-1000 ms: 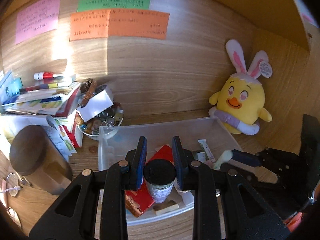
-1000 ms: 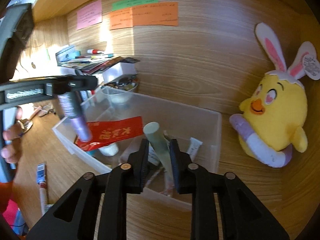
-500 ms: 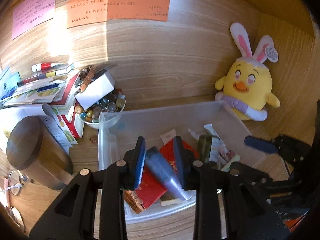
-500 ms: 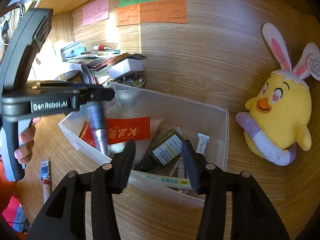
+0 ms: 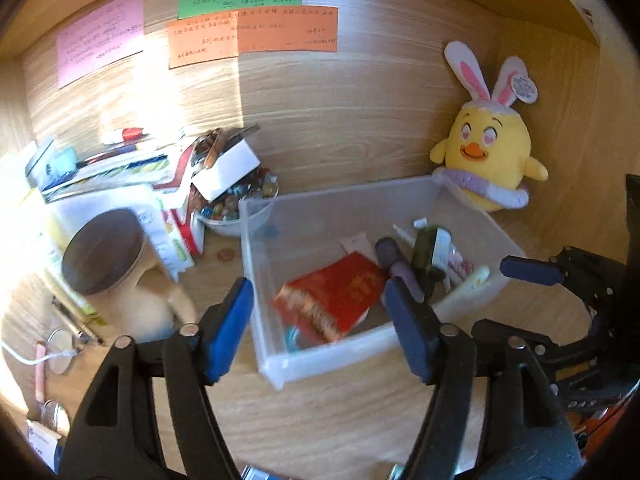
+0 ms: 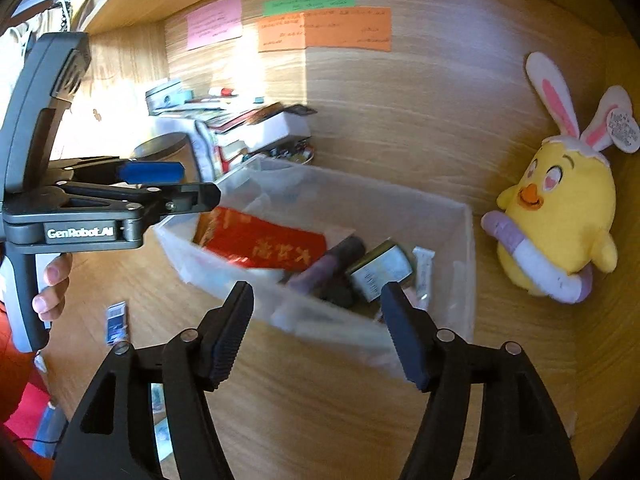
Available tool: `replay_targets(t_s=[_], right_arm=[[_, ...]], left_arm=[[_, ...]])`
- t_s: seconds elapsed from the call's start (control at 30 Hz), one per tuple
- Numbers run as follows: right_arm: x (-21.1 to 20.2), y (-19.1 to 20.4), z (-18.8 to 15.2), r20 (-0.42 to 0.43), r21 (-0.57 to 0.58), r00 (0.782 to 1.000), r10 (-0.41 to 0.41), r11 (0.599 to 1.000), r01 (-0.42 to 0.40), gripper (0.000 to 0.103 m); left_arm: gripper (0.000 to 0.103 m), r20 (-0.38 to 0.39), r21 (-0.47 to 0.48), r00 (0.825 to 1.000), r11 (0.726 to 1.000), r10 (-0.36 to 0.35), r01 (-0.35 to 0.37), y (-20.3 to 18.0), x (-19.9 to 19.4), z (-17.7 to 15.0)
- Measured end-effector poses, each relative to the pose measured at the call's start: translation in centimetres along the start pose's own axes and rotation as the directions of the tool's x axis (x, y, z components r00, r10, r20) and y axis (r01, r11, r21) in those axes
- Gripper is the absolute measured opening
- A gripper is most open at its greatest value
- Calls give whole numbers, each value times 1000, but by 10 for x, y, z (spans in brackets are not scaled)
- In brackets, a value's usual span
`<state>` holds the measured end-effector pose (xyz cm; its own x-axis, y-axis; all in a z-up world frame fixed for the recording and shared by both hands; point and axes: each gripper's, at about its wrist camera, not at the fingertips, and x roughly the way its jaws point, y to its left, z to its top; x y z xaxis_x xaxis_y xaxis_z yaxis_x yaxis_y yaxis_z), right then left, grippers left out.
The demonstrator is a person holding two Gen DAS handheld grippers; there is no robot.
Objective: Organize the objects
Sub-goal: 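Withdraw both tools from the box toward the remaining items on the desk, then grasp the pale blue tube with the right tool while the left grasps the blue card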
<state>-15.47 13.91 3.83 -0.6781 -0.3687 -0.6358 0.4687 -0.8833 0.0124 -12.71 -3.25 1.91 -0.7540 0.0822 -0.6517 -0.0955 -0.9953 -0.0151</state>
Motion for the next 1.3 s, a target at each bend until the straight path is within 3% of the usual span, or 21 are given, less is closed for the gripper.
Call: replay_targets(t_s=[0.27, 0.73, 1.1, 1.23, 1.3], right_arm=[[1, 24, -26, -48, 31, 998, 43, 999, -41, 75], [-4, 70, -70, -140, 37, 986, 94, 995, -89, 75], [-1, 92, -98, -195, 6, 977, 84, 996, -84, 76], [-2, 91, -99, -186, -2, 980, 70, 997, -72, 73], [-4, 90, -101, -179, -14, 982, 53, 998, -56, 61]], left_arm=[[83, -44, -8, 998, 999, 36, -37, 17, -17, -43], [88, -175, -80, 984, 995, 40, -55, 47, -28, -121], [91, -242, -25, 968, 998, 57, -65, 46, -24, -146], [91, -251, -34, 967, 998, 51, -61, 48, -18, -145], [91, -249, -42, 967, 997, 54, -67, 50, -15, -143]])
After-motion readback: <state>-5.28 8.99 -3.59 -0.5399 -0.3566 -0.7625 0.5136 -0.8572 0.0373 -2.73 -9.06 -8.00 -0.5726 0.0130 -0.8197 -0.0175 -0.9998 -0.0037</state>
